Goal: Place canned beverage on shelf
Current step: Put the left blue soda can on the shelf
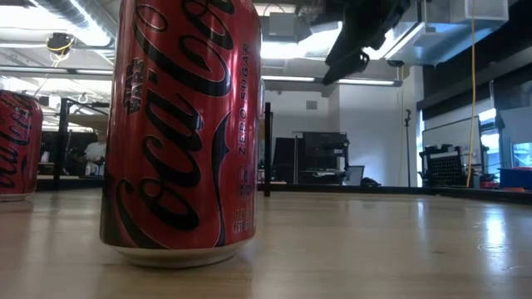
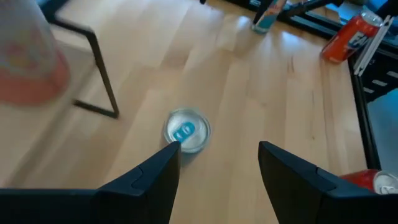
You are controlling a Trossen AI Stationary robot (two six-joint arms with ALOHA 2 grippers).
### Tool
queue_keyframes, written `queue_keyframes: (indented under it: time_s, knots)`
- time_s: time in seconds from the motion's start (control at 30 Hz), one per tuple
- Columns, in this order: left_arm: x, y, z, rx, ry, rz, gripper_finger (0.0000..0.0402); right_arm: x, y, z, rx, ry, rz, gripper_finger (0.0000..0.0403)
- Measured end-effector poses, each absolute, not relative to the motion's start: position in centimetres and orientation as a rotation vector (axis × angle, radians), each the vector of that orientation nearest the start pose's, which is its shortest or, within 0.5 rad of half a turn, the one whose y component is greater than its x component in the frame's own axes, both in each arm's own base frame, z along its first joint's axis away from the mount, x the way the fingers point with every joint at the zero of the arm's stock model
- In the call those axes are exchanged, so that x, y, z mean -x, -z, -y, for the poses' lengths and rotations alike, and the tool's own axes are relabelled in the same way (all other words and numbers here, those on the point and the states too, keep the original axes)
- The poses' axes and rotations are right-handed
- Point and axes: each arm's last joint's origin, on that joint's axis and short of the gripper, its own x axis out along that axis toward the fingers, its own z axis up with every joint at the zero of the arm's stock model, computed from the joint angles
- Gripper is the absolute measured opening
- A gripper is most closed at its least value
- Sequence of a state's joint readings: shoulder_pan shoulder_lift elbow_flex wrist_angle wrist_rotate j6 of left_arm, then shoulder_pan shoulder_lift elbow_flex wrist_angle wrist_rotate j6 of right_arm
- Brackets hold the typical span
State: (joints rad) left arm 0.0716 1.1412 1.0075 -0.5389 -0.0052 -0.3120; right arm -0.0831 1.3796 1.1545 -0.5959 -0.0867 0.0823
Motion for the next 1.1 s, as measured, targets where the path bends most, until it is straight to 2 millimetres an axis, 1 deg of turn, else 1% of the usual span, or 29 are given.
queue_keyframes:
  time_s: [0.07,0.17,0.4,0.57,0.7,0.83,0.97,1.1]
  knots:
    - [-23.7,-30.1,-1.7,0.334,-0.178,-0.646,0.0211,-28.7,-28.9,2.1,-0.175,0.022,-0.814,0.0298]
    - [-24.3,-29.5,-2.0,0.356,-0.171,-0.636,0.0217,-28.7,-28.4,2.0,-0.201,0.013,-0.81,0.0298]
    - [-26.3,-26.7,-2.2,0.334,-0.154,-0.766,0.0267,-29.2,-28.0,2.1,-0.2,0.008,-0.741,0.0298]
    - [-27.4,-25.0,-2.4,0.243,-0.143,-0.832,0.0292,-29.5,-27.7,2.1,-0.199,0.015,-0.679,0.0298]
    - [-27.8,-24.2,-2.5,0.159,-0.136,-0.867,0.0295,-29.7,-27.4,2.2,-0.191,0.032,-0.64,0.0298]
    - [-28.3,-23.5,-2.6,0.09,-0.14,-0.884,0.0291,-29.6,-27.4,2.3,-0.197,0.053,-0.639,0.0298]
    - [-29.2,-22.9,-3.0,0.075,-0.143,-0.861,0.0289,-30.0,-26.9,2.3,-0.195,0.061,-0.657,0.0298]
    - [-30.0,-22.1,-3.4,0.092,-0.118,-0.852,0.0289,-30.9,-25.6,2.3,-0.179,0.04,-0.684,0.0298]
